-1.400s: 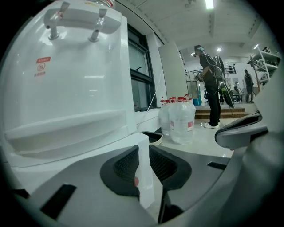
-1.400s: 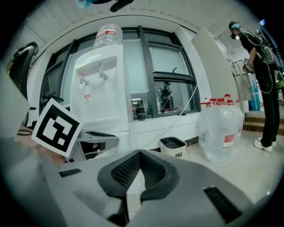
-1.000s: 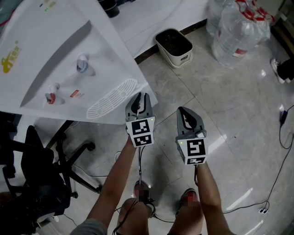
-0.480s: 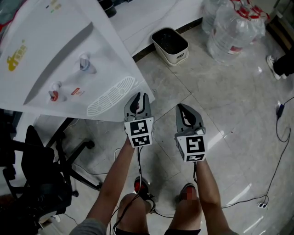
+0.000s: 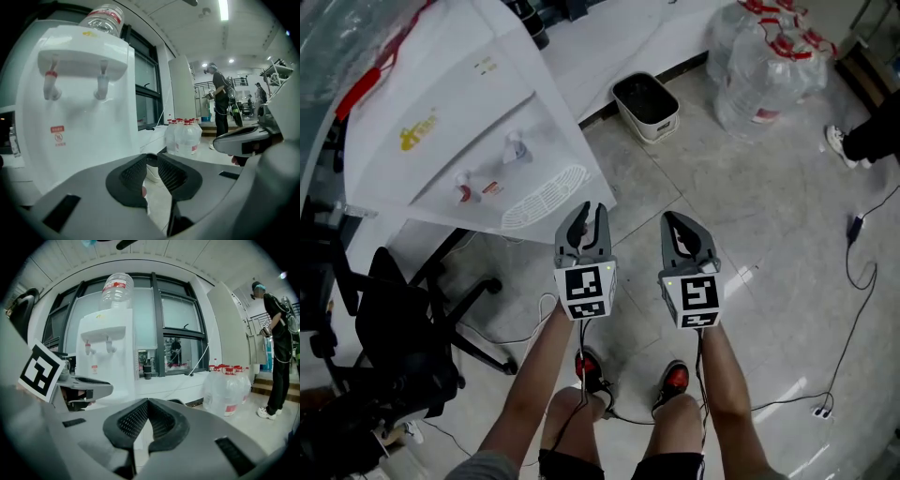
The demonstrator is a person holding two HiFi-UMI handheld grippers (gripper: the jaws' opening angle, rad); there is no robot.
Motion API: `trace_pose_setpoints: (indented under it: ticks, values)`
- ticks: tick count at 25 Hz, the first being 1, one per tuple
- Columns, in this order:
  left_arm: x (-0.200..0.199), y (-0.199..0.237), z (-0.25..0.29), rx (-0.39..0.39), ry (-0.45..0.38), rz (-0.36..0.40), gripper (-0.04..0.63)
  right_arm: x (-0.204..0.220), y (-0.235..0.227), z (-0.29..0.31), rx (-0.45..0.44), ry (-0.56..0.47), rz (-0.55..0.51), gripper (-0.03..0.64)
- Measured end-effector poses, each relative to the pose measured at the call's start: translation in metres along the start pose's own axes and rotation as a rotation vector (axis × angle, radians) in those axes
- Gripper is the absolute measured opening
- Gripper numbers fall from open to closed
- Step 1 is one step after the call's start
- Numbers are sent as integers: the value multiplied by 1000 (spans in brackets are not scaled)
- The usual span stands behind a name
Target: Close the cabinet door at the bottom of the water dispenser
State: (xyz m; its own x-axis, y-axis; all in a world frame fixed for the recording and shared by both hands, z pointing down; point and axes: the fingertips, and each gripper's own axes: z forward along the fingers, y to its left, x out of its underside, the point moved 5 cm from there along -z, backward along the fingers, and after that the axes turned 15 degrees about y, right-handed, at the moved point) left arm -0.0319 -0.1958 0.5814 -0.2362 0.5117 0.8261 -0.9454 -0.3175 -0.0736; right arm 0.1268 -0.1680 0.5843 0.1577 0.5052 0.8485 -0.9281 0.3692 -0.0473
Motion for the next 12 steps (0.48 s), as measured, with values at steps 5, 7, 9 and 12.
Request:
trace_pose_setpoints:
  ticks: [5, 7, 9, 12]
  values:
    - [-37, -1, -50, 1, -12, 9, 92, -45, 8, -37, -9, -12, -3, 17]
    - [-53, 0, -70, -4, -12, 6, 92, -63, 13, -51, -14, -18, -8, 17]
    - [-67, 0, -90, -5, -10, 2, 92, -80, 19, -66, -22, -18, -14, 17]
    - [-89, 2, -125, -11, -6, -2, 92, -108, 29, -90, -36, -22, -21, 17]
